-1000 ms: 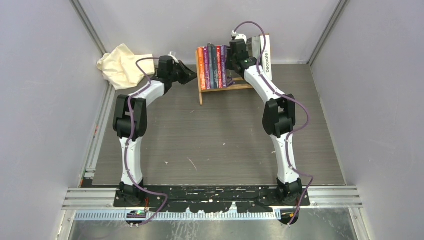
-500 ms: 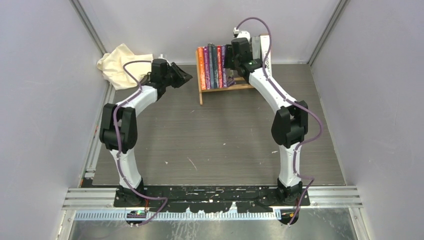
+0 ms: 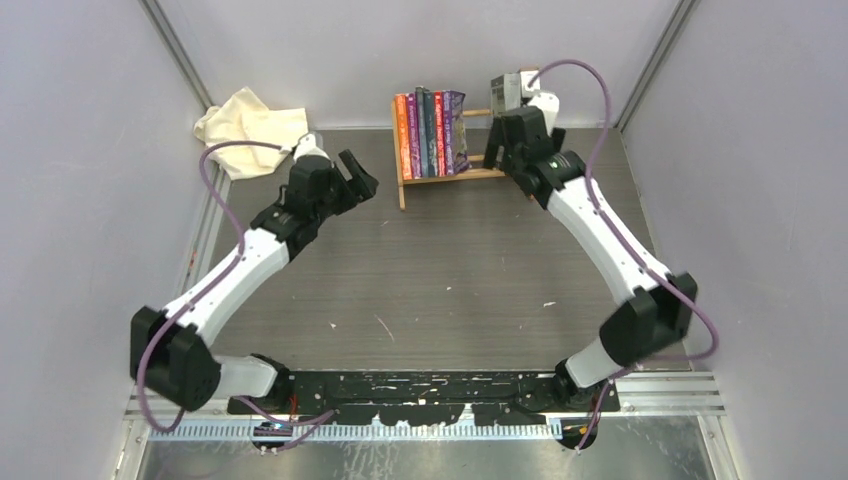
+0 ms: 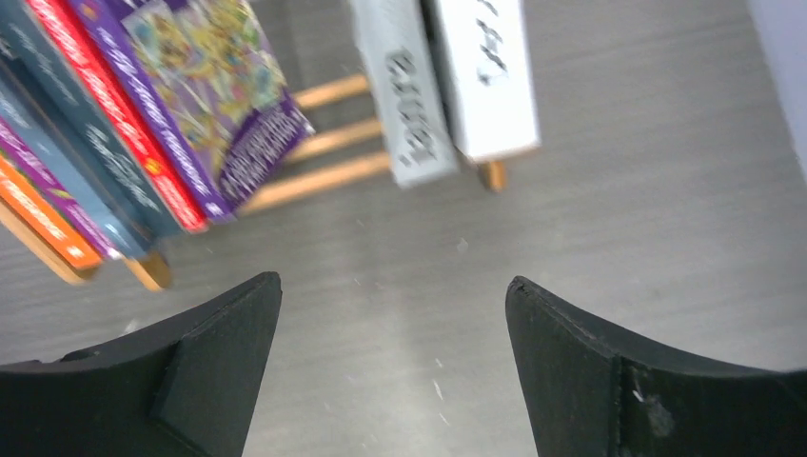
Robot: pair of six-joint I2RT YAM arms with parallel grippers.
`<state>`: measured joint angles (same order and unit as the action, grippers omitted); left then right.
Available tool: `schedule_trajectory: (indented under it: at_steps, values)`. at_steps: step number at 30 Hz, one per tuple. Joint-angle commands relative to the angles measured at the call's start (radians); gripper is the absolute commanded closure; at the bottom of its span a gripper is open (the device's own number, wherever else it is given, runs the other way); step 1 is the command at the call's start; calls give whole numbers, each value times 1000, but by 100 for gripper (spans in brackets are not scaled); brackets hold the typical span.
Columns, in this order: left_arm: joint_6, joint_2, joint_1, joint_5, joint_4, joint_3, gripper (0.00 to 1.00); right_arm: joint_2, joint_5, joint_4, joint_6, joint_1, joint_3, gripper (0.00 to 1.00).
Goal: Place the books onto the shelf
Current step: Reset both arms
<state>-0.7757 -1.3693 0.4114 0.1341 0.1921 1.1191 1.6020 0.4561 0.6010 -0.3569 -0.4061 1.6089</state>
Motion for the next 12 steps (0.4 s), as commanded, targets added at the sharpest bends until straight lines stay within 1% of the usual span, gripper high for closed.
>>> schedule_trajectory:
  at_steps: [1,3,5,7,9,12]
  values:
    - [0,154,71,245,158,-90,15,-255,140,34,-69,-3,-184,7]
    - [3,223,128,327,181,-143,11,-355,165,37,-84,-3,-276,2]
    - [10,284,194,422,191,-201,7,-444,187,51,-94,-2,-355,2]
    - [9,343,245,474,186,-248,4,-527,204,71,-97,-2,-410,4]
    - [17,380,288,527,181,-281,2,-598,239,90,-88,-2,-443,5]
    - [90,421,336,588,179,-302,0,-664,294,124,-98,-2,-452,1]
